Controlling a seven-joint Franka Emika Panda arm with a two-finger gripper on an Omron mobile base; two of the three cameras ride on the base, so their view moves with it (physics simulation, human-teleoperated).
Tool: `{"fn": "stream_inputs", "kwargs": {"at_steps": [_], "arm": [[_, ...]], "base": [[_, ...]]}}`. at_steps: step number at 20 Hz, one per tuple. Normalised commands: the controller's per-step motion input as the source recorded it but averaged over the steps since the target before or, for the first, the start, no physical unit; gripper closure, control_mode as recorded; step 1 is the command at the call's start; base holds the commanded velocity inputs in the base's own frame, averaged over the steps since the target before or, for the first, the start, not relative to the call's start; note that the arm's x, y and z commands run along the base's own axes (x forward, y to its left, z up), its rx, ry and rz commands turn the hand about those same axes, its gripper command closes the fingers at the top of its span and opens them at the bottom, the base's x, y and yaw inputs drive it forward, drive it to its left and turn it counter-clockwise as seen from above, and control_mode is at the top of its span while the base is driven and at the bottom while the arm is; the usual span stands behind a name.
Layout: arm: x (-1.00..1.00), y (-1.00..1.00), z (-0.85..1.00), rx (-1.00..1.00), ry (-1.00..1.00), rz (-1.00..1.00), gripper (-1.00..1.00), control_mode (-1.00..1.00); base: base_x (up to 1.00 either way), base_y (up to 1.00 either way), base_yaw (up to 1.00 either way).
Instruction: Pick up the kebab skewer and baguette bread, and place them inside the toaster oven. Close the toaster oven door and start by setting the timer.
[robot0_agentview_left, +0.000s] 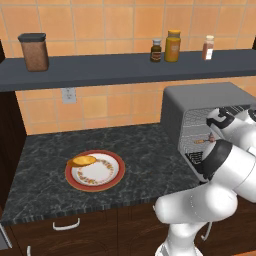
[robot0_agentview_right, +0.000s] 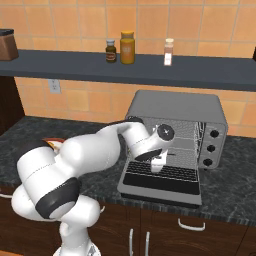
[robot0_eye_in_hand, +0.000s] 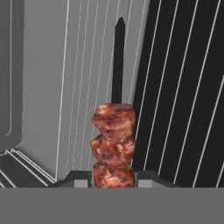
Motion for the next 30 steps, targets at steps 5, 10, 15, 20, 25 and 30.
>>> {"fn": "stream_inputs", "kwargs": {"at_steps": [5, 10, 15, 20, 25, 30], "arm": [[0.00, 0.00, 0.00, 0.00, 0.00, -0.01, 1.00, -1.00], [0.01, 0.00, 0.00, 0.00, 0.00, -0.04, 1.00, -1.00], [0.02, 0.00, -0.01, 0.00, 0.00, -0.05, -1.00, -1.00], [0.00, 0.00, 0.00, 0.00, 0.00, -0.04, -1.00, -1.00], [0.00, 0.00, 0.09, 0.00, 0.00, -0.02, -1.00, -1.00], [-0.07, 0.00, 0.44, 0.00, 0.00, 0.00, -1.00, -1.00]], "base": [[0.00, 0.00, 0.00], [0.00, 0.00, 0.00], [0.00, 0.00, 0.00], [0.00, 0.00, 0.00], [0.00, 0.00, 0.00], [0.00, 0.00, 0.00]]}}
